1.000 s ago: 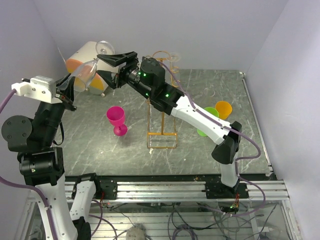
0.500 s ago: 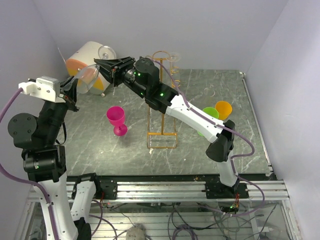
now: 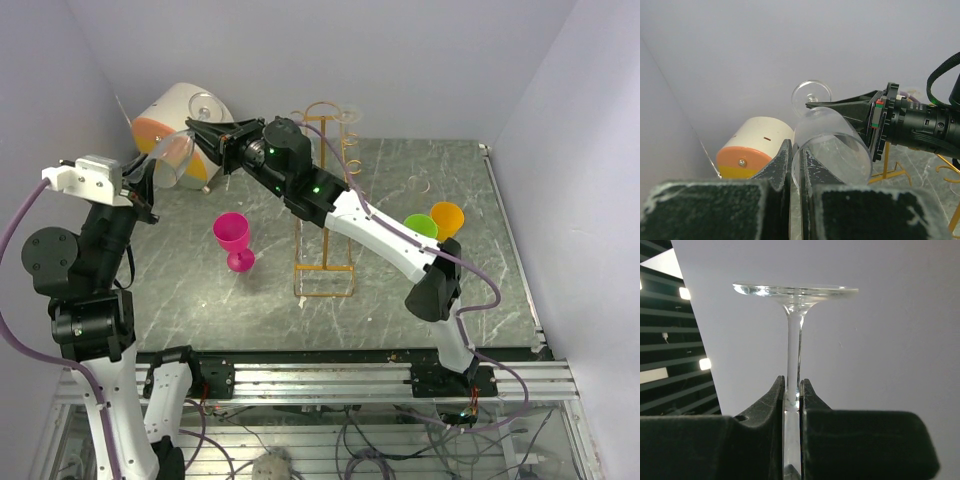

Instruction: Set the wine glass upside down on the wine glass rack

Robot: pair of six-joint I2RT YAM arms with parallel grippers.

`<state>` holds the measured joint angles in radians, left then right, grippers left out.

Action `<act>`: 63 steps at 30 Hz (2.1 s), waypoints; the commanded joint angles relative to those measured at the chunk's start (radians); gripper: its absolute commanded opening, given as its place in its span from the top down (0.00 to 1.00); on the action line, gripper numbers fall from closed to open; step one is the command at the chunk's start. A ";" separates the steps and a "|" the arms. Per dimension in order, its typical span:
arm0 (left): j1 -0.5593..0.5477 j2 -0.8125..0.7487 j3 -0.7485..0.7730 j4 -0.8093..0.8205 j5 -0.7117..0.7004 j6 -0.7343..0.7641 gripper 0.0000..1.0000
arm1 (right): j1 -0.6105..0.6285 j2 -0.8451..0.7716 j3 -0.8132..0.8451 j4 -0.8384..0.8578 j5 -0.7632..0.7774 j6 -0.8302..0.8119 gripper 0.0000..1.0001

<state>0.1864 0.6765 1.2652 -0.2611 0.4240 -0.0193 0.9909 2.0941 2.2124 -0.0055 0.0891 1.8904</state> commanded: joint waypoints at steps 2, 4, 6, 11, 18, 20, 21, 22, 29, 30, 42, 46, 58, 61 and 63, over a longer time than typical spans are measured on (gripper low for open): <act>0.003 -0.017 -0.006 0.041 0.084 -0.046 0.93 | 0.005 0.010 0.019 0.066 0.011 0.003 1.00; 0.003 -0.016 -0.009 0.042 0.091 -0.059 0.92 | 0.003 0.003 0.001 0.084 0.015 0.002 1.00; 0.004 -0.015 -0.012 0.035 0.091 -0.067 0.80 | -0.001 -0.010 -0.014 0.083 0.030 -0.004 1.00; 0.000 -0.006 0.030 -0.023 0.081 -0.054 0.52 | -0.021 -0.056 -0.038 0.068 0.077 -0.057 1.00; -0.012 0.014 0.128 -0.108 0.076 -0.023 0.41 | -0.044 -0.069 -0.065 0.082 0.084 -0.068 1.00; -0.014 0.018 0.155 -0.130 0.082 -0.017 0.36 | -0.044 -0.069 -0.063 0.091 0.089 -0.075 1.00; -0.015 0.022 0.171 -0.146 0.093 -0.015 0.31 | -0.044 -0.069 -0.053 0.091 0.086 -0.080 1.00; -0.016 0.026 0.193 -0.168 0.106 -0.009 0.23 | -0.044 -0.066 -0.042 0.095 0.081 -0.083 1.00; -0.026 0.061 0.360 -0.297 -0.032 0.019 0.14 | -0.044 -0.019 0.034 0.143 0.035 -0.137 1.00; -0.028 0.062 0.372 -0.300 -0.107 0.028 0.14 | -0.044 -0.024 0.028 0.152 0.033 -0.155 1.00; -0.023 0.076 0.396 -0.228 -0.596 0.105 0.18 | -0.046 -0.134 -0.107 0.208 0.059 -0.327 1.00; -0.020 0.095 0.383 -0.254 -0.628 0.116 0.19 | -0.045 -0.178 -0.187 0.267 0.060 -0.370 1.00; -0.016 0.188 0.382 -0.366 -0.590 0.118 0.20 | -0.052 -0.207 -0.213 0.299 -0.014 -0.570 1.00; -0.016 0.213 0.386 -0.405 -0.570 0.125 0.20 | -0.073 -0.265 -0.316 0.359 -0.037 -0.622 1.00; -0.016 0.228 0.387 -0.424 -0.549 0.125 0.20 | -0.096 -0.306 -0.379 0.402 -0.056 -0.644 1.00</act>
<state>0.1665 0.8837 1.6451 -0.6388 -0.1638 0.0898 0.9375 1.8938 1.9217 0.2672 0.0704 1.3418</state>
